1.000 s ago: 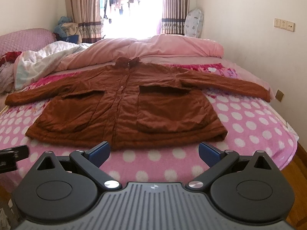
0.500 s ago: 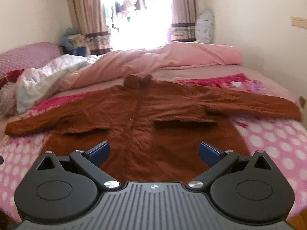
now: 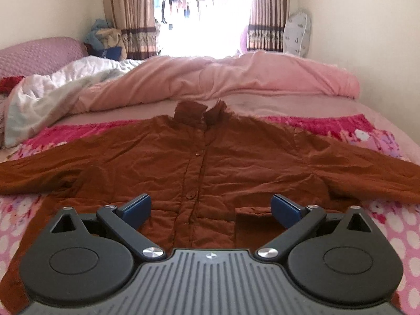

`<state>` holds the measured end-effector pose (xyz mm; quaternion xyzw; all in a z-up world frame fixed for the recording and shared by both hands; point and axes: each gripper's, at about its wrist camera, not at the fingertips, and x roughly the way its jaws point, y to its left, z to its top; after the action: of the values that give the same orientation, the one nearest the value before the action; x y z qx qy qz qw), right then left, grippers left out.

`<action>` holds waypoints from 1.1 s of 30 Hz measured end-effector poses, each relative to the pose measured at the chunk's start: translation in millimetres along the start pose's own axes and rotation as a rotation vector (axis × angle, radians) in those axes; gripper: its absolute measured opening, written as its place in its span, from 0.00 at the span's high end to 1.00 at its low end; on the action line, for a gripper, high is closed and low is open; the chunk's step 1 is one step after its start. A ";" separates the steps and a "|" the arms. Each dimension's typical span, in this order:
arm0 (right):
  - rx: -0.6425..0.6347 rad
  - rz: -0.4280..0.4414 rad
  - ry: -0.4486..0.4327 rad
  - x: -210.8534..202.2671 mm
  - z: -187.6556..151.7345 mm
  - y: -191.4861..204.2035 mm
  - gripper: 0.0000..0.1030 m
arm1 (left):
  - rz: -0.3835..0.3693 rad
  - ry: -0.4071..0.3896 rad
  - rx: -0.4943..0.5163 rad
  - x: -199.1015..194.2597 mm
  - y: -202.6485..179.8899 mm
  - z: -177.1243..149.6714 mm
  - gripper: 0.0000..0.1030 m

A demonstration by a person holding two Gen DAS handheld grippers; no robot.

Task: Fold large clothes
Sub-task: 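Grasp the brown jacket's sleeve cuff with the left tool and lift it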

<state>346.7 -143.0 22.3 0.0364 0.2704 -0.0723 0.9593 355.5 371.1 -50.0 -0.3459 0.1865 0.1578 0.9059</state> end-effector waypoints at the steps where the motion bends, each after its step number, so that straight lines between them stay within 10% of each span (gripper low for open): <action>1: -0.002 -0.003 0.011 8.3 -0.1 0.8 0.00 | -0.003 -0.003 -0.034 11.4 6.7 6.2 0.04; 4: -0.010 -0.016 0.039 26.8 -1.0 4.1 0.00 | 0.028 -0.028 -0.089 37.0 23.9 20.2 0.09; 7: -0.015 -0.020 0.060 40.9 -1.2 6.2 0.00 | 0.023 0.002 -0.176 62.0 43.2 30.3 0.42; 15: -0.041 -0.041 0.092 61.2 -2.2 12.1 0.00 | 0.028 0.004 -0.263 88.8 58.3 34.7 0.47; 17: -0.045 -0.033 0.101 63.5 -3.3 12.7 0.00 | 0.031 0.015 -0.260 90.1 56.7 34.4 0.68; 24: -0.038 -0.049 0.101 61.7 -3.3 3.7 0.00 | -0.017 0.011 -0.233 83.9 41.9 36.6 0.86; 33: 0.038 -0.091 0.108 49.1 -8.4 -32.2 0.00 | -0.359 0.027 -0.040 40.1 -101.8 20.8 0.86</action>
<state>378.7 -179.7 -11.6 0.0461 0.3217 -0.1191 0.9382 437.8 319.3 4.3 -0.3939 0.1308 -0.0076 0.9098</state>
